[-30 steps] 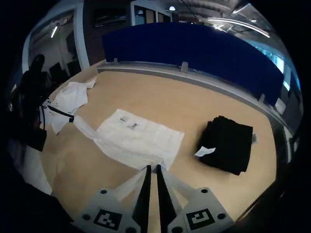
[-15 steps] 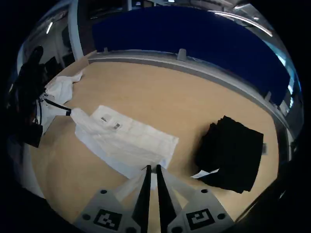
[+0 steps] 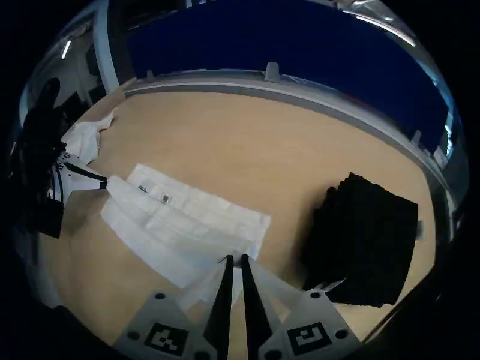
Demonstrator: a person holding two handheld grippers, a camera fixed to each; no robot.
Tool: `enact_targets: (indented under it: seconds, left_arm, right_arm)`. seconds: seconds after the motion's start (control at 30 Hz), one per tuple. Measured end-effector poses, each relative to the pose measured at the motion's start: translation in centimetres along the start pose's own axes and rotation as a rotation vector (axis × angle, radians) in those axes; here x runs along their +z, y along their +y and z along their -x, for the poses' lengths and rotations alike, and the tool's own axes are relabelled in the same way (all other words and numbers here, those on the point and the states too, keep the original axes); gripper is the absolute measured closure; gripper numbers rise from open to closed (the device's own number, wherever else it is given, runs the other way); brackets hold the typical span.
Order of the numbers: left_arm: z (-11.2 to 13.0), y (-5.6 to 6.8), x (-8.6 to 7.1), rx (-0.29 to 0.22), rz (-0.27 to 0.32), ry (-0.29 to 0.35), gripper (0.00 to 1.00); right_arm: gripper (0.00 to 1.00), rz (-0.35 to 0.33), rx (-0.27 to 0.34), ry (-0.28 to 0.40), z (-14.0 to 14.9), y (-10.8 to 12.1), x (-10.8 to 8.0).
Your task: Fold towel
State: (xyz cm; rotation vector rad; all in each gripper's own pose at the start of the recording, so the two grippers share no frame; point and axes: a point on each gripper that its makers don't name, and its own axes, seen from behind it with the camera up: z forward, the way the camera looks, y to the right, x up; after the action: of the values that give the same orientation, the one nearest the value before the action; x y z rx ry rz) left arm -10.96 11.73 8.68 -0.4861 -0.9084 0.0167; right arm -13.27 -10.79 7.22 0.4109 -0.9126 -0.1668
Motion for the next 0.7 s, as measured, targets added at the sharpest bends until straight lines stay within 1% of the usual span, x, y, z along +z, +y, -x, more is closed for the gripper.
enact_targets:
  seconds: [0.17,0.23,0.3,0.37,0.43,0.5,0.7]
  left_arm:
    - [-0.6,-0.7,0.9,0.003,-0.02,0.002,0.87]
    - [-0.7,-0.8,1.2,-0.001,-0.023,0.001,0.83]
    - [-0.9,-0.9,1.4,-0.004,-0.024,0.0,0.77]
    - [-1.0,-0.9,1.6,-0.005,-0.023,0.001,0.75]
    - [-1.2,-1.0,1.7,-0.001,-0.027,0.007,0.63]
    - [-1.3,-1.1,1.7,0.004,-0.033,0.013,0.58]
    - [-1.4,-1.6,1.6,0.019,-0.055,0.018,0.44]
  right_arm:
    - [0.89,0.014,0.0,-0.001,-0.3,0.2,1.0]
    - [0.89,0.025,0.001,-0.001,-0.4,0.3,1.3]
    - [0.88,0.036,0.002,0.0,-0.4,0.4,1.7]
    - [0.86,0.044,0.002,0.001,-0.4,0.5,2.0]
    - [0.83,0.045,0.001,0.0,-0.4,0.4,2.2]
    - [0.78,0.047,0.0,0.001,-0.4,0.4,2.3]
    - [0.75,0.069,-0.012,0.013,-0.9,0.8,2.5]
